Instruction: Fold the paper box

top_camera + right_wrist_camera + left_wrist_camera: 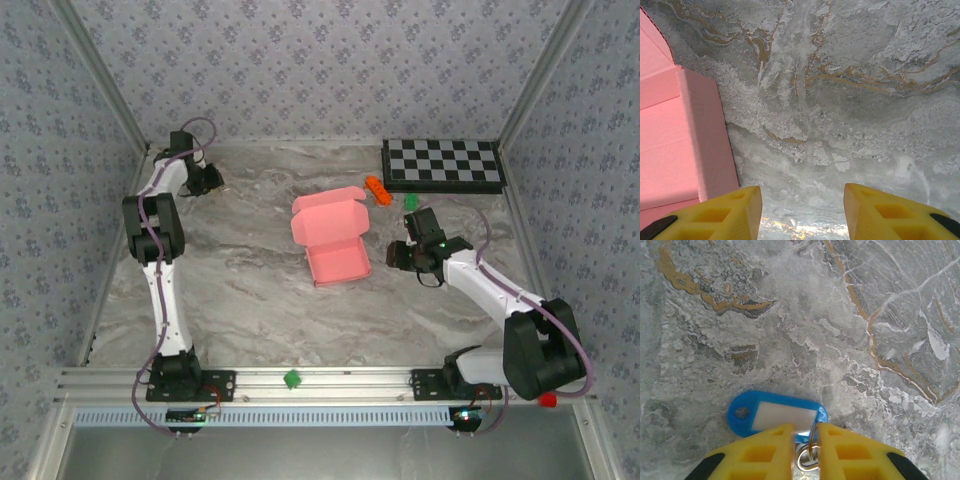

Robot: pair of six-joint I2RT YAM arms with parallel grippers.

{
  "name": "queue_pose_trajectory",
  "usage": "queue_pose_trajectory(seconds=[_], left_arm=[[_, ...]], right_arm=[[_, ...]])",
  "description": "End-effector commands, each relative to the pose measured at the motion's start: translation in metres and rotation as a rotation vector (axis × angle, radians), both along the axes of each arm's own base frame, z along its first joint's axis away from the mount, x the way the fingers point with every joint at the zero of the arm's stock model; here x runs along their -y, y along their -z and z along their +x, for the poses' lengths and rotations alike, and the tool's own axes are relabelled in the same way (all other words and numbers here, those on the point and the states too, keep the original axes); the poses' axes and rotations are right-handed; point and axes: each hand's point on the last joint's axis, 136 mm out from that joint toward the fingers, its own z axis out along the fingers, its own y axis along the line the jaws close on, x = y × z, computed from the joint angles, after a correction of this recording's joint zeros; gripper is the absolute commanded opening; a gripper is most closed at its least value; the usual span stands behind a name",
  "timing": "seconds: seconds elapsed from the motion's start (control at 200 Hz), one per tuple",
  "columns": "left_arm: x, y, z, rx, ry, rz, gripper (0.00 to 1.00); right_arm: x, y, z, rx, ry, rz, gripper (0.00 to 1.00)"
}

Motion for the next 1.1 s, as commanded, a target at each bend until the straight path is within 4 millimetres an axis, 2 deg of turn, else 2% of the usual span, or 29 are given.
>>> queue_pose_trajectory(seconds=[0.0, 0.34, 0.495, 0.525, 0.55, 0.57, 0.595, 0.61, 0.845, 1.094], left_arm=[[0.002, -0.003, 0.001, -0.004, 0.012, -0.01, 0.15], [0.002, -0.011, -0.001, 0.0, 0.018, -0.008, 0.0], [0.002, -0.026, -0.007, 0.025, 0.021, -0.002, 0.0], [0.002, -0.024, -0.01, 0.02, 0.017, -0.002, 0.0], [0.001, -0.033, -0.011, 0.037, 0.013, 0.001, 0.0], [0.001, -0.031, -0.014, 0.033, 0.01, 0.001, 0.0], [0.001, -0.041, -0.013, 0.056, 0.005, 0.003, 0.0], [0.001, -0.036, -0.019, 0.039, 0.002, 0.003, 0.0], [0.003, -0.072, -0.054, 0.106, -0.024, 0.001, 0.0], [0.017, -0.107, -0.112, 0.159, -0.025, -0.016, 0.0]], right_arm=[[0.002, 0.009, -0.006, -0.034, -0.006, -0.009, 0.49], [0.003, 0.014, -0.008, -0.05, -0.006, -0.013, 0.49], [0.002, 0.015, -0.01, -0.055, -0.01, -0.011, 0.49], [0.002, 0.015, -0.01, -0.055, -0.009, -0.01, 0.48], [0.003, 0.015, -0.011, -0.054, -0.009, -0.011, 0.49], [0.003, 0.014, -0.011, -0.053, -0.007, -0.009, 0.49], [0.003, 0.014, -0.011, -0.049, -0.006, -0.007, 0.48], [0.003, 0.013, -0.01, -0.047, -0.005, -0.008, 0.49], [0.003, 0.015, -0.014, -0.037, 0.001, 0.009, 0.48], [-0.009, 0.026, -0.013, -0.064, -0.03, 0.048, 0.44]])
